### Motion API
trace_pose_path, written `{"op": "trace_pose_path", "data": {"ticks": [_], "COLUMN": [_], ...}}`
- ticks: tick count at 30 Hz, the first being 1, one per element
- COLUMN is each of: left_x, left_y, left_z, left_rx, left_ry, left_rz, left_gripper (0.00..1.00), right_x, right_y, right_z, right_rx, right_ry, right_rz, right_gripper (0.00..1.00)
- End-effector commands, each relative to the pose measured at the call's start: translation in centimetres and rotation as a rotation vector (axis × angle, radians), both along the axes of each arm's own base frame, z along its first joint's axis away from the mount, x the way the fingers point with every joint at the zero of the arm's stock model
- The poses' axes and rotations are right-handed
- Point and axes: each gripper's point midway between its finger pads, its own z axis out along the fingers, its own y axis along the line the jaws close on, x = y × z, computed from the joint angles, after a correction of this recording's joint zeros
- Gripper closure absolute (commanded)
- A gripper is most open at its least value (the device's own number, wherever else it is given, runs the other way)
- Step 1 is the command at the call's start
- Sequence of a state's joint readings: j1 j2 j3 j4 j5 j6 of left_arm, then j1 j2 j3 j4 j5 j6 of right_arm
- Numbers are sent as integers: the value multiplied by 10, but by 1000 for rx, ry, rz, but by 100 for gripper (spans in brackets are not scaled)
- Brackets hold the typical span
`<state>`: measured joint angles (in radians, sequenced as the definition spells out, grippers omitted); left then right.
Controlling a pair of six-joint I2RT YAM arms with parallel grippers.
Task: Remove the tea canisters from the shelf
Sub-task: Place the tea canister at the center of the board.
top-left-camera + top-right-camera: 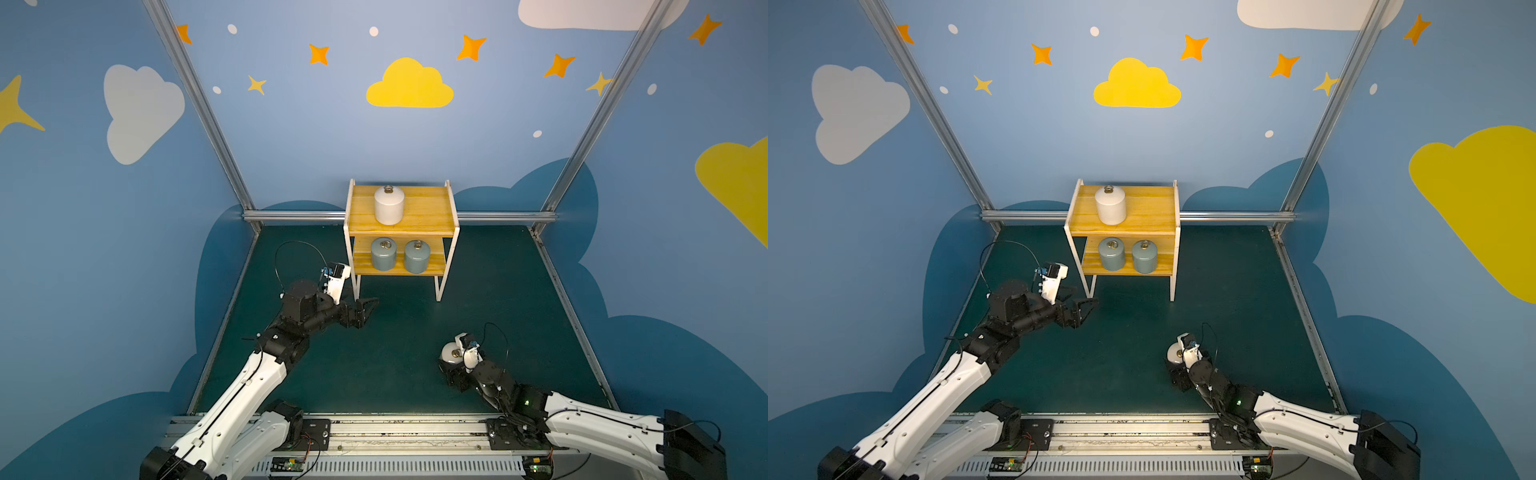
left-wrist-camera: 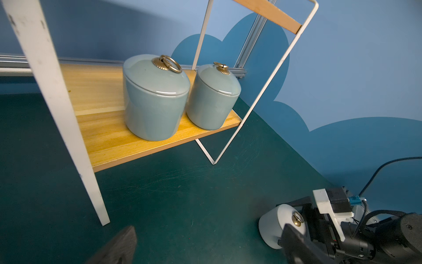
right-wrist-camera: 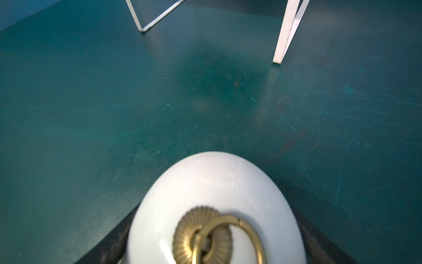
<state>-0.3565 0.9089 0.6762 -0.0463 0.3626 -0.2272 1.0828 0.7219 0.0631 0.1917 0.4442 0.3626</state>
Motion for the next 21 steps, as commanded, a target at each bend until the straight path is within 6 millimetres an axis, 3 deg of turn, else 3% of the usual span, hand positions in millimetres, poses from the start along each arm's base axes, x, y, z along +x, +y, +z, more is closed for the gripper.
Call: {"op": "trace_pose_path", "data": {"ticks": [1, 21], "left_x": [-2, 2], "left_y": [-1, -1], "left_z": [-4, 1], "left_rx": [15, 45], "left_ry": [-5, -12], "left_rz": [-14, -17], "left_gripper": [0, 0], "right_x": [1, 16], "right_y": [1, 11], "right_z": [8, 41], "right_rx": [7, -5], "right_ry": [-7, -67], "right_rz": [-1, 9], "right_gripper": [13, 9]}}
